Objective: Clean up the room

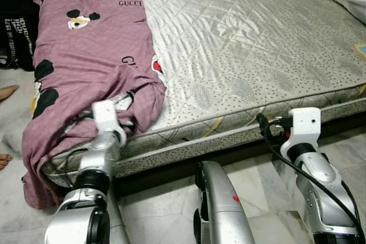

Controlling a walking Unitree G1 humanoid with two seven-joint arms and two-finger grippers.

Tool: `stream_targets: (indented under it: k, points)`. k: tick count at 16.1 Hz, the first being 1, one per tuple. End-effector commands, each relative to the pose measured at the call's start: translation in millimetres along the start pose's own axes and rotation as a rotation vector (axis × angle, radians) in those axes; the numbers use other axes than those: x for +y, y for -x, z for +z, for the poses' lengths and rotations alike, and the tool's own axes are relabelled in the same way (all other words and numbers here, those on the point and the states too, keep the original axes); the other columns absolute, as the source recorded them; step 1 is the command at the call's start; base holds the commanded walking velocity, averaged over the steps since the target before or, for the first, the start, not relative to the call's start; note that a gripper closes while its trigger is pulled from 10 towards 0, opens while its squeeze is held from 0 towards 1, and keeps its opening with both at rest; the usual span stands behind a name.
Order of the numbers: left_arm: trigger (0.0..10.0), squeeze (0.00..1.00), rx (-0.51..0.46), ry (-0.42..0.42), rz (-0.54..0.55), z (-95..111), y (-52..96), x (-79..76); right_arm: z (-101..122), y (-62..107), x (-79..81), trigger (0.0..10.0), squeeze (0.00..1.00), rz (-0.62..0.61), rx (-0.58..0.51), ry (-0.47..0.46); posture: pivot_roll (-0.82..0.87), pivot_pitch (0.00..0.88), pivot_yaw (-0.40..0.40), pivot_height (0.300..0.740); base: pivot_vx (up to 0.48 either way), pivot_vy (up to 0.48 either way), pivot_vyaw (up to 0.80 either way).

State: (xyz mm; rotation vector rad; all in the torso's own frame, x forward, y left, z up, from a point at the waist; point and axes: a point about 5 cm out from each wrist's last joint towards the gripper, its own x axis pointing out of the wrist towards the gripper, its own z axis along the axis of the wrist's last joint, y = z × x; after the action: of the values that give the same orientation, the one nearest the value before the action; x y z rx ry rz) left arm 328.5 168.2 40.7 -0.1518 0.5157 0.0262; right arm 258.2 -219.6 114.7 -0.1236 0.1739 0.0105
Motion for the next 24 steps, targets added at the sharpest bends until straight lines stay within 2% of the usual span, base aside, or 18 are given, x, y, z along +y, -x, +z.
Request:
stream_targets:
  k: [1,2,4,5,6,8,9,10,11,13,15,16,18,20,21,23,24]
  points:
    - [10.0,0.00,0.119,-0.008,-0.077,-23.3,0.1,-13.2,6.0,-0.3,0.2,10.0,0.00,-0.002,-0.013,0.009,-0.26,0.110,-0.056,0.521,0.000,0.000,0.00]
    - [10.0,0.00,0.172,-0.041,-0.148,-36.1,2.2,-26.3,6.2,-1.0,1.0,10.0,0.00,-0.002,-0.016,0.007,-0.26,0.106,-0.052,0.521,0.000,0.000,0.00]
    - [10.0,0.00,0.238,-0.116,-0.234,-53.7,6.5,-42.1,6.5,-3.5,2.9,10.0,0.00,0.000,-0.020,0.002,-0.25,0.100,-0.048,0.521,0.000,0.000,0.00]
    - [10.0,0.00,0.243,-0.135,-0.243,-55.3,7.1,-43.6,6.5,-4.0,3.2,10.0,0.00,0.000,-0.020,0.001,-0.25,0.099,-0.047,0.521,0.000,0.000,0.00]
    - [10.0,0.00,0.246,-0.201,-0.268,-56.4,7.9,-47.2,6.5,-4.9,4.1,10.0,0.00,0.003,-0.022,-0.002,-0.24,0.095,-0.047,0.521,0.000,0.000,0.00]
    - [10.0,0.00,0.212,-0.358,-0.318,-51.1,7.7,-52.4,6.6,-7.5,6.3,10.0,0.00,0.008,-0.026,-0.007,-0.24,0.090,-0.045,0.521,0.000,0.000,0.00]
    - [10.0,0.00,0.201,-0.406,-0.329,-50.1,7.9,-52.9,6.7,-8.4,7.1,10.0,0.00,0.009,-0.027,-0.009,-0.24,0.086,-0.042,0.521,0.000,0.000,0.00]
    - [10.0,0.00,0.135,-0.525,-0.324,-43.7,8.7,-54.5,7.2,-9.6,8.2,10.0,0.00,0.009,-0.030,-0.013,-0.23,0.085,-0.041,0.521,0.000,0.000,0.00]
    - [10.0,0.00,0.003,-0.634,-0.299,-29.5,9.9,-57.9,7.3,-10.7,9.2,10.0,0.00,0.010,-0.033,-0.017,-0.23,0.084,-0.040,0.521,0.000,0.000,0.00]
    - [10.0,0.00,-0.124,-0.657,-0.275,-11.6,12.5,-61.4,7.4,-12.8,11.1,10.0,0.00,0.011,-0.035,-0.023,-0.22,0.079,-0.038,0.521,0.000,0.000,0.00]
    - [10.0,0.00,-0.176,-0.703,-0.313,-6.2,15.4,-67.4,7.7,-14.9,13.1,10.0,0.00,0.012,-0.038,-0.027,-0.22,0.075,-0.036,0.521,0.000,0.000,0.00]
    - [10.0,0.00,-0.225,-0.756,-0.369,-2.9,19.6,-75.2,8.0,-16.0,14.1,10.0,0.00,0.012,-0.042,-0.030,-0.22,0.073,-0.034,0.521,0.000,0.000,0.00]
    - [10.0,0.00,-0.240,-0.777,-0.418,-1.2,23.1,-81.7,8.1,-16.7,14.4,10.0,0.00,0.011,-0.044,-0.032,-0.22,0.071,-0.031,0.521,0.000,0.000,0.00]
    - [10.0,0.00,-0.256,-0.837,-0.458,0.1,27.7,-87.2,8.0,-17.4,14.8,10.0,0.00,0.009,-0.046,-0.034,-0.22,0.069,-0.028,0.521,0.000,0.000,0.00]
    - [10.0,0.00,-0.294,-0.835,-0.472,3.4,30.9,-90.5,7.8,-17.7,14.9,10.0,0.00,0.008,-0.047,-0.035,-0.21,0.067,-0.027,0.521,0.000,0.000,0.00]
    - [10.0,0.00,-0.462,-0.720,-0.351,26.0,35.3,-87.8,7.6,-18.1,15.3,10.0,0.00,0.007,-0.049,-0.038,-0.21,0.064,-0.025,0.521,0.000,0.000,0.00]
    - [10.0,0.00,-0.494,-0.647,-0.284,32.8,35.3,-81.6,7.5,-18.3,15.3,10.0,0.00,0.007,-0.050,-0.040,-0.21,0.063,-0.025,0.521,0.000,0.000,0.00]
